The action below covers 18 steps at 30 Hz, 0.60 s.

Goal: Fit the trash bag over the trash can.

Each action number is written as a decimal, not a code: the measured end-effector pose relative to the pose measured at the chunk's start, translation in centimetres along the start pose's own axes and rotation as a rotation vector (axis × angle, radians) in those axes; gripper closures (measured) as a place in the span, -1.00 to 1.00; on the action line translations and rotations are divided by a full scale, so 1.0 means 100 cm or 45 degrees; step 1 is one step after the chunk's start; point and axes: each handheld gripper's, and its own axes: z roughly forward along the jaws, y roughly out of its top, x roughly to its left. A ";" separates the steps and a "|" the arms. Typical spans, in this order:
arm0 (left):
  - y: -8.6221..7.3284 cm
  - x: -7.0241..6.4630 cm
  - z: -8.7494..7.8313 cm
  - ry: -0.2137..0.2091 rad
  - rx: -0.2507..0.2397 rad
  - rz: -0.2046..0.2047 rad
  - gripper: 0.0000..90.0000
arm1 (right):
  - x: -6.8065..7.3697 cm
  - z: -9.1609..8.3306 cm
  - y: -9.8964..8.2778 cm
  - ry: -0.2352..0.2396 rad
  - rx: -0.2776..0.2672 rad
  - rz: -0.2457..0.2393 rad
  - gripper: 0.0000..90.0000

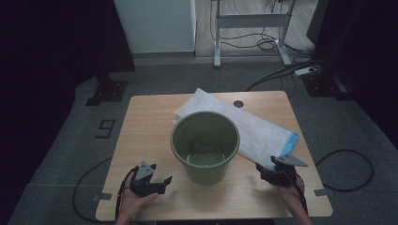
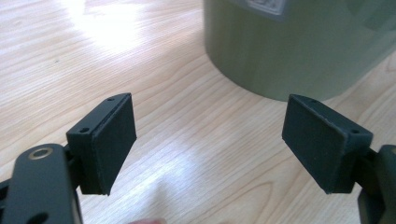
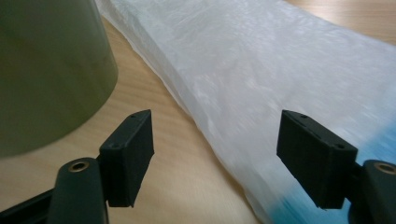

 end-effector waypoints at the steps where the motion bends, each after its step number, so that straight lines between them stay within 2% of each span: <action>1: -0.001 0.002 0.000 0.006 0.002 -0.009 -0.62 | 0.002 0.008 0.003 0.005 0.017 -0.004 -0.38; 8: -0.007 0.005 0.001 0.037 0.042 -0.014 -0.61 | 0.010 0.048 0.021 -0.014 0.116 -0.053 -0.34; 10: -0.008 0.005 0.001 0.043 0.045 -0.013 -0.61 | 0.009 0.058 0.023 -0.030 0.155 -0.045 -0.31; 13: -0.009 0.005 0.001 0.047 0.049 -0.012 -0.62 | 0.007 0.063 0.023 -0.072 0.192 -0.038 -0.24; 18: -0.012 0.006 0.001 0.038 0.060 -0.020 -0.61 | 0.003 0.063 0.020 -0.108 0.198 -0.031 -0.10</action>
